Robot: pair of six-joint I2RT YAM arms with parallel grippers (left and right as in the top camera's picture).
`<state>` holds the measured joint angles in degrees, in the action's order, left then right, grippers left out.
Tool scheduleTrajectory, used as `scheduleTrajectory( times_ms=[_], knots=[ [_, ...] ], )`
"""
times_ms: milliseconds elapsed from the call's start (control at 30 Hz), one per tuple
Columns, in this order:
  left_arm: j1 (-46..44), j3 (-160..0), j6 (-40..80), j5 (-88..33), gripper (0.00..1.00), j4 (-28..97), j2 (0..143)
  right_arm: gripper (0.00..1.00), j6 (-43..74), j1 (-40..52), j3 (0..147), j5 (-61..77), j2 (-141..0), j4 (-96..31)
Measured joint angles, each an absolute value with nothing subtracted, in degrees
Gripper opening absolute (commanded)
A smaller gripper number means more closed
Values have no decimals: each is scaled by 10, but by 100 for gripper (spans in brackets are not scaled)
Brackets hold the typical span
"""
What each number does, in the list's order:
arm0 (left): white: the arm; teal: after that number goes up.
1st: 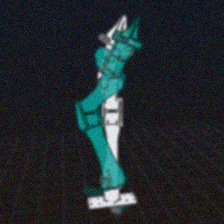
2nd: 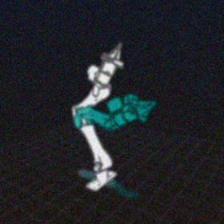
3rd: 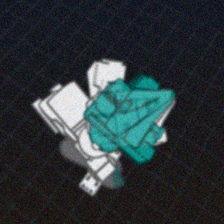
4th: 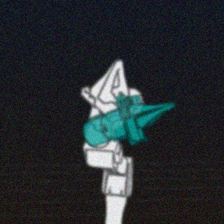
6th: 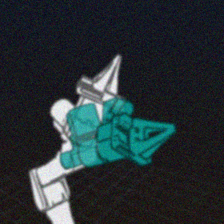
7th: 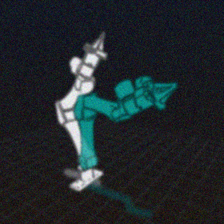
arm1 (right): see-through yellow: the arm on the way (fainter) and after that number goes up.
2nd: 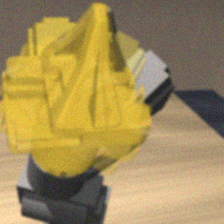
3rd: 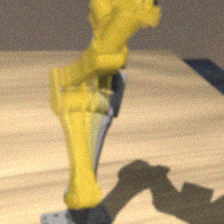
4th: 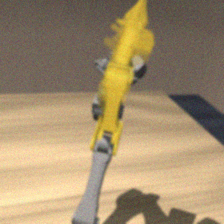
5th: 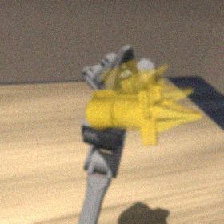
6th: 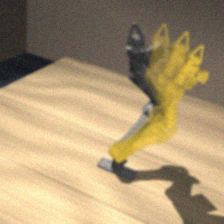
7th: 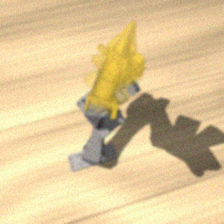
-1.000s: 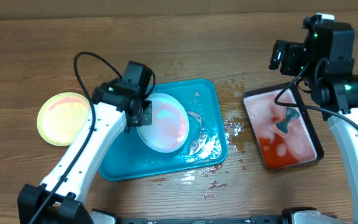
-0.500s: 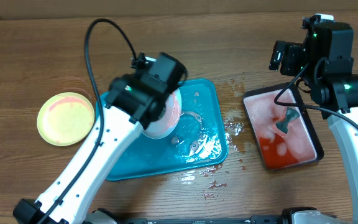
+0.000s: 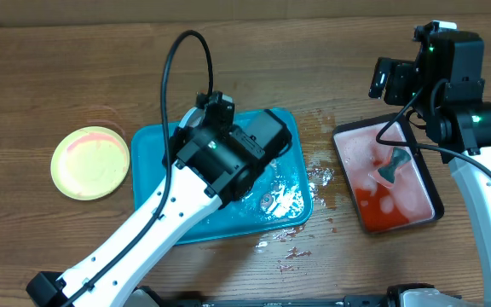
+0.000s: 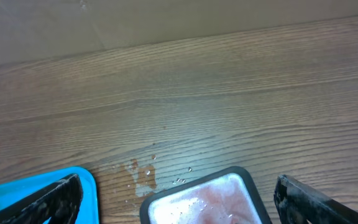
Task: Clean dirty plates on tray and stack at the side
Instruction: 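Lift the white plate by its rim upright with the left gripper, then hold the white plate upright above the tray's left edge, left gripper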
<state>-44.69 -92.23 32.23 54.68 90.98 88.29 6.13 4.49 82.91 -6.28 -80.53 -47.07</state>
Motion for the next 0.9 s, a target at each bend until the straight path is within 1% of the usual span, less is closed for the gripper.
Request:
scheduleTrajectory(
  times_ms=[267, 900],
  knots=[
    [-448, -922, 365, 603, 4, 926, 883, 100, 61, 45, 829, -63, -805, -471],
    [-448, -922, 365, 705, 5, 923, 883, 100, 62, 45, 829, -63, -805, -471]
  ],
)
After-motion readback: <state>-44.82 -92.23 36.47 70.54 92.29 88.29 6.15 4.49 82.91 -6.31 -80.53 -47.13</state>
